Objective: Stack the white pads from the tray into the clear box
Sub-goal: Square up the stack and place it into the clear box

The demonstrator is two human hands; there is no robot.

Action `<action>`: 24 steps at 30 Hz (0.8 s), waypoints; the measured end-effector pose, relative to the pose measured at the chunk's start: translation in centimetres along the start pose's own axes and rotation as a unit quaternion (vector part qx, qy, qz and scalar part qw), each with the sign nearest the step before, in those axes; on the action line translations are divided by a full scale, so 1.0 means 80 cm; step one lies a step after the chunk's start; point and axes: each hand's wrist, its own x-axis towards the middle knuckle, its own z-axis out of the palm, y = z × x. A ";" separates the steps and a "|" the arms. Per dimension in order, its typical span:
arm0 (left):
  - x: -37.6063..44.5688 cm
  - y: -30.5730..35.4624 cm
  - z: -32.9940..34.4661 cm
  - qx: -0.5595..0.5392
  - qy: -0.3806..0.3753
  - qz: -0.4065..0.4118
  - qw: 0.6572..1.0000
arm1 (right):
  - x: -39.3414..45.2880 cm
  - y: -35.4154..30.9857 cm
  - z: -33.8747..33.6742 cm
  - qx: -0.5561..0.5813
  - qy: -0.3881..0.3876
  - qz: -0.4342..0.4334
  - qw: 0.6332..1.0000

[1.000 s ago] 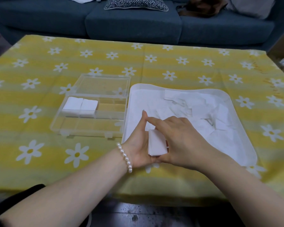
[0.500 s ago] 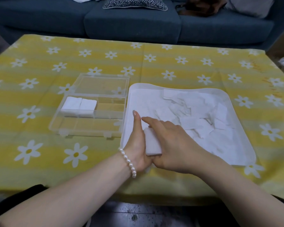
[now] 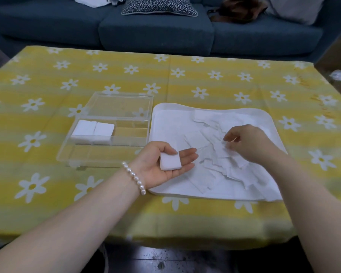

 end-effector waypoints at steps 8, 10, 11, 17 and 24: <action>0.009 -0.005 -0.001 0.056 0.043 0.008 0.997 | 0.012 0.000 0.017 -0.121 -0.073 0.025 0.990; 0.012 -0.006 -0.002 0.052 0.053 0.021 0.997 | 0.012 -0.003 0.016 -0.126 -0.067 0.035 0.989; 0.013 -0.007 -0.002 0.055 0.054 0.027 0.997 | 0.010 -0.006 0.014 -0.122 -0.057 0.040 0.990; 0.017 -0.009 -0.002 0.095 0.055 0.078 0.991 | -0.012 -0.030 -0.016 0.228 0.056 0.033 0.972; 0.021 -0.017 0.000 0.059 -0.019 0.088 0.994 | -0.043 -0.086 0.033 0.610 -0.127 0.112 0.774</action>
